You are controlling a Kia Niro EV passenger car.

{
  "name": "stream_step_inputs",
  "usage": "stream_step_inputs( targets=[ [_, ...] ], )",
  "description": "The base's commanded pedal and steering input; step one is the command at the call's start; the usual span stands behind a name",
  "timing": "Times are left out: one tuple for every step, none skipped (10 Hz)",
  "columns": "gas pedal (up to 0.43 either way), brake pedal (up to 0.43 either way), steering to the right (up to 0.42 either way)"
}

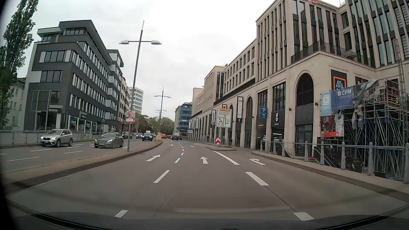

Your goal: Follow the waypoints while adhering to traffic rules and regulations

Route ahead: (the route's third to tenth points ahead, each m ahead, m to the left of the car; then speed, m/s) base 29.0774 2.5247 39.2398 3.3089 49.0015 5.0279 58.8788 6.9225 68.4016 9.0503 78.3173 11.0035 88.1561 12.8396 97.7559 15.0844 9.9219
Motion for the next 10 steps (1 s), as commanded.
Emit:
stream_step_inputs(
  targets=[
    [0.098,0.0,-0.014],
    [0.098,0.0,-0.014],
    [0.098,0.0,-0.013],
    [0.098,0.0,-0.012],
    [0.098,0.0,-0.011],
    [0.098,0.0,-0.011],
    [0.098,0.0,-0.011],
    [0.098,0.0,-0.014],
    [0.098,0.0,-0.015],
    [0.098,0.0,-0.015]
  ],
)
